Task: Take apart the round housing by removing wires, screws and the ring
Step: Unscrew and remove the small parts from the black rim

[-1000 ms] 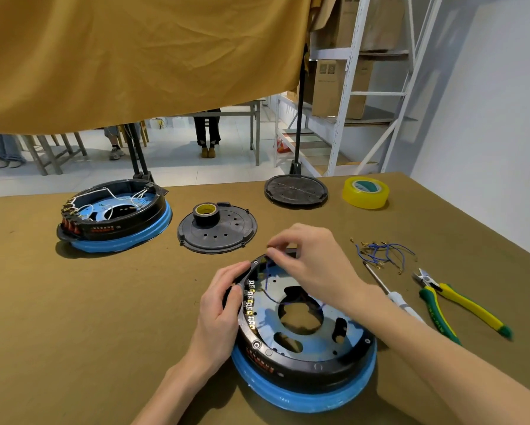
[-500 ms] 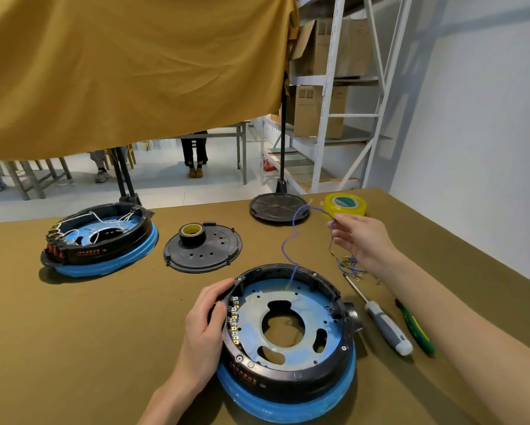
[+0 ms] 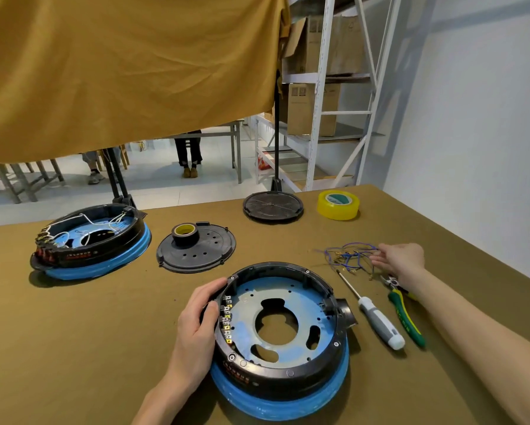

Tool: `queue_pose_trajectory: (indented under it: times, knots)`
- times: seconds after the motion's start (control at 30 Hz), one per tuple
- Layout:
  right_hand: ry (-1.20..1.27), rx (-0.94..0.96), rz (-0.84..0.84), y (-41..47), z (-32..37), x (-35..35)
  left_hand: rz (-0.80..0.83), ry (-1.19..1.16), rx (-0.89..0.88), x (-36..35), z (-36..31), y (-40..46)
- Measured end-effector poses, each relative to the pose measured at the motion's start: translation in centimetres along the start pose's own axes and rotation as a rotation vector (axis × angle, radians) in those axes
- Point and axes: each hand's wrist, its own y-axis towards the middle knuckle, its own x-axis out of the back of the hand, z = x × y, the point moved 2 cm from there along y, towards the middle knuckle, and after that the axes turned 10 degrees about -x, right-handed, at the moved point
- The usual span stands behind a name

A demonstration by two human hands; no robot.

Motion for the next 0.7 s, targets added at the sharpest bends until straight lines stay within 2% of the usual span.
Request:
queue_pose_trajectory:
  times: [0.07, 0.13, 0.17, 0.23, 0.3, 0.33, 0.43, 0.5, 0.6, 0.7]
  knots:
    - [-0.332, 0.158, -0.091, -0.8, 0.0, 0.0, 0.000, -0.002, 0.003, 0.0, 0.1, 0.0]
    - [-0.514, 0.406, -0.119, -3.0, 0.5, -0.7, -0.001, 0.001, 0.005, 0.0, 0.1, 0.0]
    - [-0.546, 0.518, -0.056, -4.6, 0.7, -1.4, 0.000, 0.002, 0.009, 0.1, 0.1, 0.0]
    - [-0.619, 0.653, 0.211, -8.3, 0.6, -3.1, 0.006, 0.008, 0.022, 0.0, 0.0, 0.0]
    - [-0.807, 0.697, 0.419, -11.4, -0.4, -4.9, 0.006, 0.016, 0.036, 0.0, -0.2, -0.1]
    - [-0.911, 0.730, 0.443, -12.2, -1.2, -5.7, 0.000, 0.020, 0.046, 0.1, -0.3, -0.2]
    - [-1.001, 0.827, 0.385, -12.8, -3.0, -6.9, -0.009, 0.020, 0.064, 0.3, -0.4, -0.4]
    - [-0.934, 0.800, 0.432, -12.3, -2.7, -7.0, -0.004, 0.026, 0.074, 0.2, -0.4, -0.6]
    - [-1.003, 0.829, 0.482, -11.6, -0.8, -7.5, 0.031, 0.092, 0.063, -0.3, -0.8, -1.2]
    - [-1.026, 0.911, 0.317, -11.9, 0.1, -8.5, 0.095, 0.213, -0.019, -0.8, -1.4, -1.8]
